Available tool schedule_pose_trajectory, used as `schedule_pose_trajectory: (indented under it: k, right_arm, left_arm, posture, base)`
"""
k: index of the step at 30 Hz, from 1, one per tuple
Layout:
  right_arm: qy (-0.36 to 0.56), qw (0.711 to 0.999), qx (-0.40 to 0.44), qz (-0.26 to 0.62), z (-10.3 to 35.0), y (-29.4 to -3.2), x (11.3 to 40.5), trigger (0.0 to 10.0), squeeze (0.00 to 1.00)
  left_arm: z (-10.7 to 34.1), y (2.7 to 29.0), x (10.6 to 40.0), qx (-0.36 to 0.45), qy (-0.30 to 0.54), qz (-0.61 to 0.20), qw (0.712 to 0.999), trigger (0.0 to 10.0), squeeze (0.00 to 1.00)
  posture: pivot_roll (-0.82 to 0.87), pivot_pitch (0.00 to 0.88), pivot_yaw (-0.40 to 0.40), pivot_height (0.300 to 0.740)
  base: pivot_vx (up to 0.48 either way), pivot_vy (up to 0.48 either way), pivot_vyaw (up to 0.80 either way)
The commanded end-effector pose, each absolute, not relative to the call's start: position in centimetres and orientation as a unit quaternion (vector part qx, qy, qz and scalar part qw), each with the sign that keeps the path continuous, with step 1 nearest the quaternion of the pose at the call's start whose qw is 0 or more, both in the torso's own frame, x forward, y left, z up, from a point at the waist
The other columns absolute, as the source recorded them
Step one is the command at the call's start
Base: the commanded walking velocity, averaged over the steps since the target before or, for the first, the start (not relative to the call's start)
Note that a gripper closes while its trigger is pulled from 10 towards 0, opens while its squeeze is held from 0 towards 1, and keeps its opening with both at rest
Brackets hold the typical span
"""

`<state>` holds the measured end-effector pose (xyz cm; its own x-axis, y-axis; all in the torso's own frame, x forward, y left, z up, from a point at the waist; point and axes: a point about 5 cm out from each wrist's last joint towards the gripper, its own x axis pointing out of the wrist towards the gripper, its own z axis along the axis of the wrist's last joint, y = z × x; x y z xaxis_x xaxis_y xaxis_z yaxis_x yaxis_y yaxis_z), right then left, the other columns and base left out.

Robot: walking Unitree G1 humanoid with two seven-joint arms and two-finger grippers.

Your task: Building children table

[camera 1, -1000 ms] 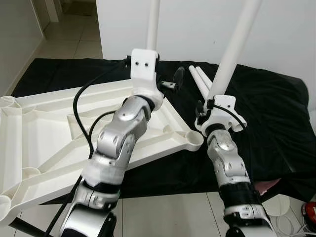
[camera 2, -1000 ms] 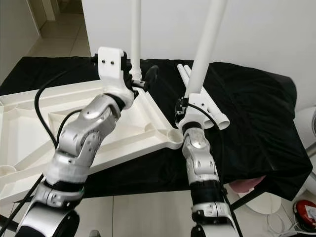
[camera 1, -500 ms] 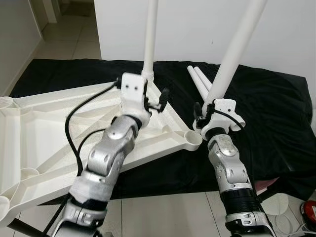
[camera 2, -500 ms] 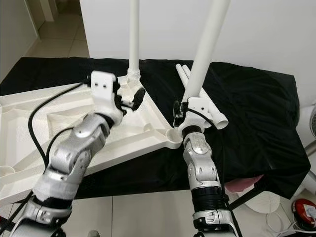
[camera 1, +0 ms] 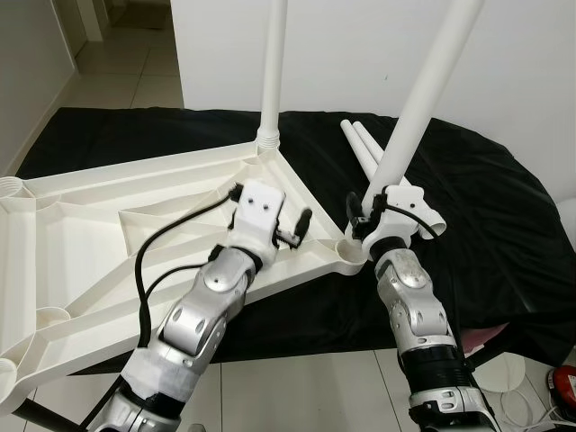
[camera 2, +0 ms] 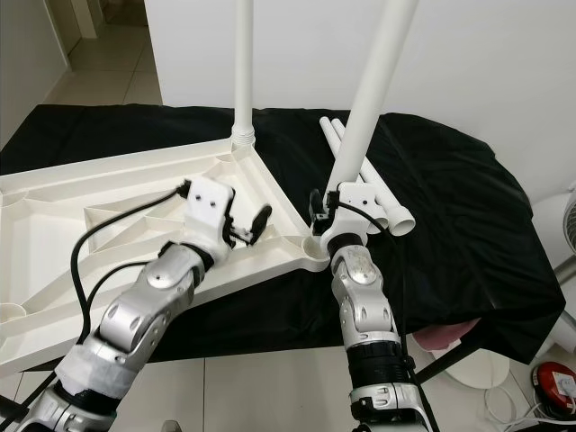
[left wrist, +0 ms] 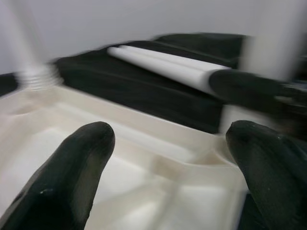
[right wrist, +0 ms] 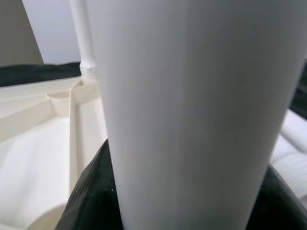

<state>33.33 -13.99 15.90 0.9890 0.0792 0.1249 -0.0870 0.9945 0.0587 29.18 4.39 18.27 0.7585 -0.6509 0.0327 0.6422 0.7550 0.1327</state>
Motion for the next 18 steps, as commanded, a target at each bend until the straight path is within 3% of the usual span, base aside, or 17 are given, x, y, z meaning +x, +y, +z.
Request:
schedule_pose_trajectory:
  k: [1, 18]
  right_arm:
    - [-0.064, 0.997, 0.023, 0.042, 15.7, -14.1, 33.3, 10.0, 0.00]
    - [-0.043, 0.997, 0.020, 0.068, 13.5, -14.0, 33.6, 10.0, 0.00]
  left_arm:
    - [17.7, 3.4, 28.3, 0.074, -0.031, -0.399, 0.914, 10.0, 0.00]
    - [15.1, 2.0, 27.4, 0.105, 0.023, -0.423, 0.900, 10.0, 0.00]
  posture:
    - [-0.01, 0.000, -0.072, 0.740]
    - [-0.02, 0.000, -0.076, 0.740]
  base:
    - [0.000, 0.000, 0.00]
    - [0.000, 0.000, 0.00]
